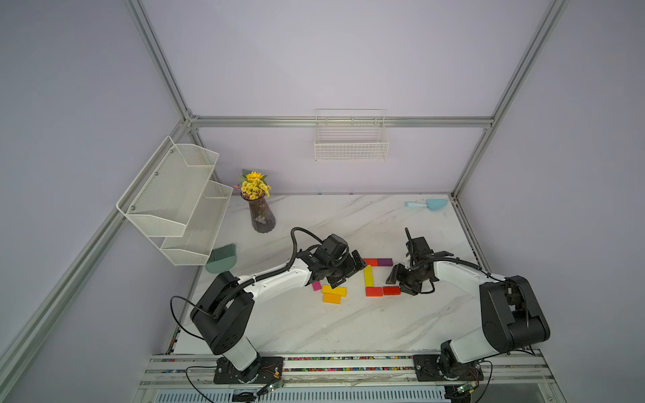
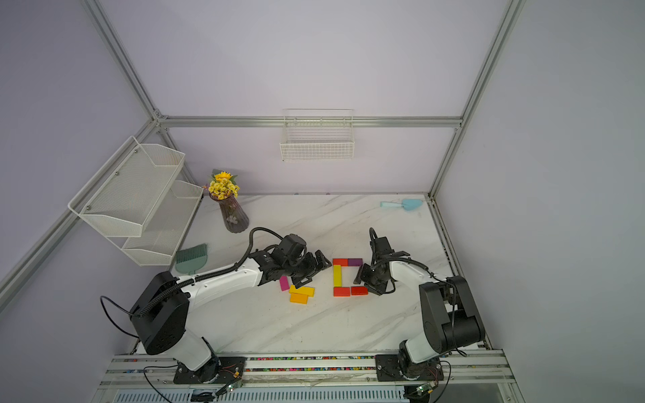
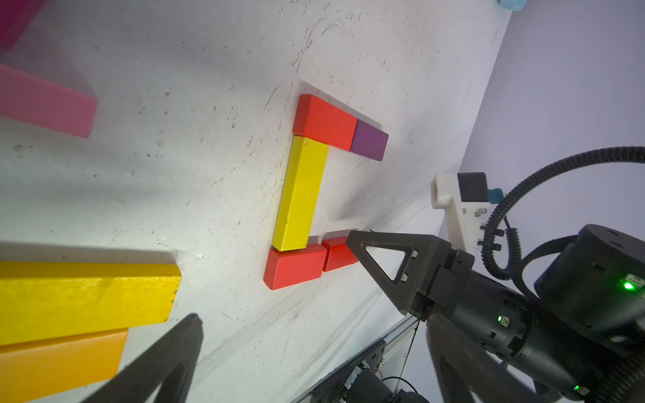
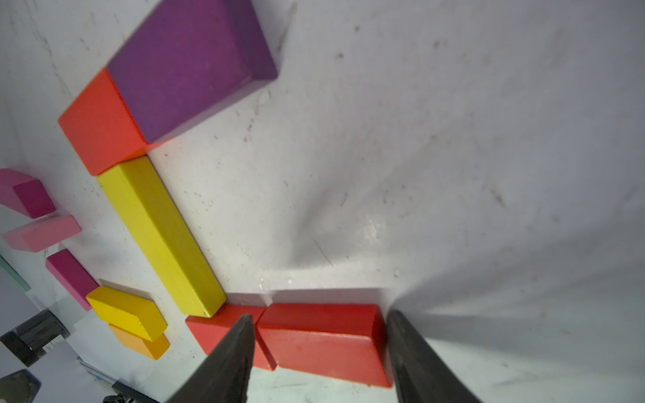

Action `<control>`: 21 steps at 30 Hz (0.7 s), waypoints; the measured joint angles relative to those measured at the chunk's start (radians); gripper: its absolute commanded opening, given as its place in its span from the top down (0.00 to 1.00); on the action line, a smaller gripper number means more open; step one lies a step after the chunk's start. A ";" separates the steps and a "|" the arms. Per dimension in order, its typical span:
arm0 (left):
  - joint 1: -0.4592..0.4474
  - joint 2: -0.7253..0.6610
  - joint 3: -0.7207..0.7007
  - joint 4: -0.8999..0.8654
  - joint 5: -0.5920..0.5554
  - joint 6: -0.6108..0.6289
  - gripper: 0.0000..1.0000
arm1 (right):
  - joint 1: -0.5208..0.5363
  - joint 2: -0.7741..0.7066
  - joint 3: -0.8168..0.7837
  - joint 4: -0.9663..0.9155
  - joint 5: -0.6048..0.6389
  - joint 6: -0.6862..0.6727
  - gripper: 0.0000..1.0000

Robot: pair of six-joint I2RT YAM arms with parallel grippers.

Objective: Assemble the letter c with building blocks
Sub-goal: Assemble the building block at the center of the board.

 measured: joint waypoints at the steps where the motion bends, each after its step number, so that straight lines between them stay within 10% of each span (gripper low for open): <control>1: 0.000 0.001 0.000 0.000 0.000 0.000 0.00 | 0.000 0.000 0.000 0.000 0.000 0.001 0.38; 21: 0.000 0.005 0.000 0.000 0.002 0.000 0.00 | 0.000 0.000 0.000 0.012 -0.022 0.007 0.38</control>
